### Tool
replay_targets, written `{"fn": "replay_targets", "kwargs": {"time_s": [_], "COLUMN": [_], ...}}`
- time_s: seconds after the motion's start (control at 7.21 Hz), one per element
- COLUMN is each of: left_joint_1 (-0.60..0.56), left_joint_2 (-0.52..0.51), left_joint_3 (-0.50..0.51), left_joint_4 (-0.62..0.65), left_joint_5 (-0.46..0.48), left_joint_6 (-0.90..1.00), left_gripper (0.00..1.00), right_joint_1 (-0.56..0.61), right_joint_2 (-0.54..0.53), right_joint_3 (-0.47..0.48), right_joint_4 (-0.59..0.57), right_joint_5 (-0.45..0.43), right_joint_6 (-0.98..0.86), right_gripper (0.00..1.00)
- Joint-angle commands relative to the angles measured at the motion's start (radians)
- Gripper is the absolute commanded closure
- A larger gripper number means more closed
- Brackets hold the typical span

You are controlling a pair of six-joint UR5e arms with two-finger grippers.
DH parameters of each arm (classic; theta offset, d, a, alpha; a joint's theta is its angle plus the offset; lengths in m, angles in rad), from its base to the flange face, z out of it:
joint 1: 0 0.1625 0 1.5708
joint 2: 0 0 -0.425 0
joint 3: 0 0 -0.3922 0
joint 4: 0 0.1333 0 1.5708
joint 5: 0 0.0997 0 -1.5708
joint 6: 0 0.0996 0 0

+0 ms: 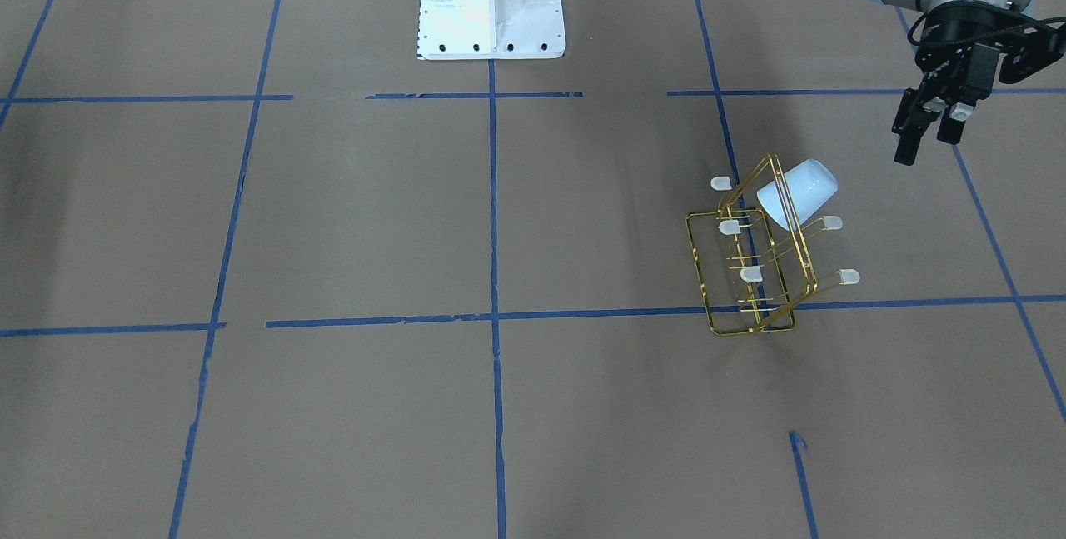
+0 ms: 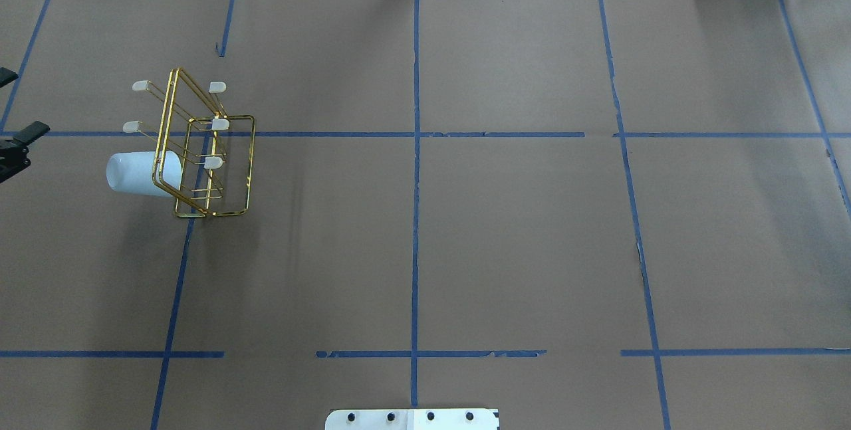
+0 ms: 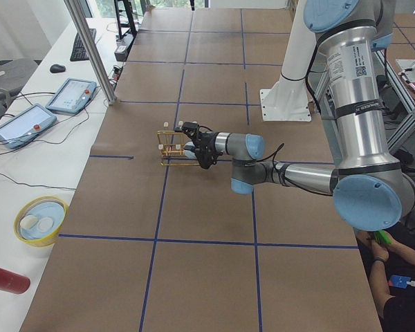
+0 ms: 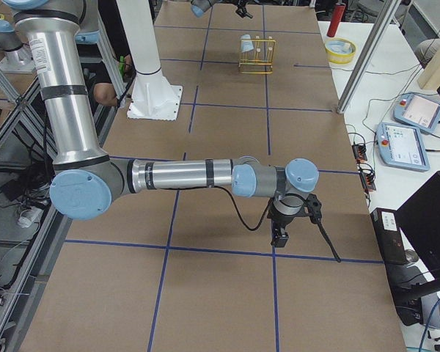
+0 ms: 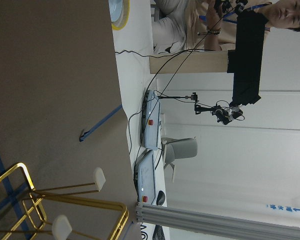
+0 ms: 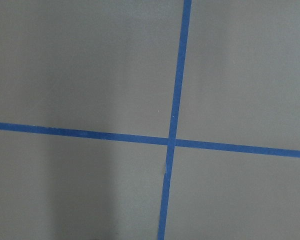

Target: Hang cup on cup holder

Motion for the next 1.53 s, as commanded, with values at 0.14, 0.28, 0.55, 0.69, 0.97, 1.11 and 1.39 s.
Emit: {"fn": "replay_targets", "kwargs": {"time_s": [0.14, 0.28, 0.55, 0.69, 0.97, 1.11, 1.39], "left_joint_1": [-0.286, -0.381, -0.552, -0.587, -0.614, -0.652, -0.715], "left_joint_2": [-0.010, -0.016, -0.089, -0.098, -0.135, -0.152, -0.154], "left_joint_3": [0.022, 0.024, 0.024, 0.024, 0.022, 0.022, 0.025], "left_joint_4": [0.243, 0.341, 0.602, 0.723, 0.933, 1.044, 1.186], "left_joint_5": [-0.381, -0.539, -0.716, -0.747, -0.749, -0.769, -0.813], "left_joint_6": [0.389, 0.501, 0.845, 0.980, 1.225, 1.384, 1.642], "left_gripper": [0.00, 0.00, 0.00, 0.00, 0.00, 0.00, 0.00], "right_joint_1": [0.000, 0.000, 0.000, 0.000, 0.000, -0.002, 0.000], "right_joint_2": [0.000, 0.000, 0.000, 0.000, 0.000, 0.000, 0.000], "right_joint_3": [0.000, 0.000, 0.000, 0.000, 0.000, 0.000, 0.000], "right_joint_4": [0.000, 0.000, 0.000, 0.000, 0.000, 0.000, 0.000], "right_joint_5": [0.000, 0.000, 0.000, 0.000, 0.000, 0.000, 0.000], "right_joint_6": [0.000, 0.000, 0.000, 0.000, 0.000, 0.000, 0.000], "right_gripper": [0.00, 0.00, 0.00, 0.00, 0.00, 0.00, 0.00]}}
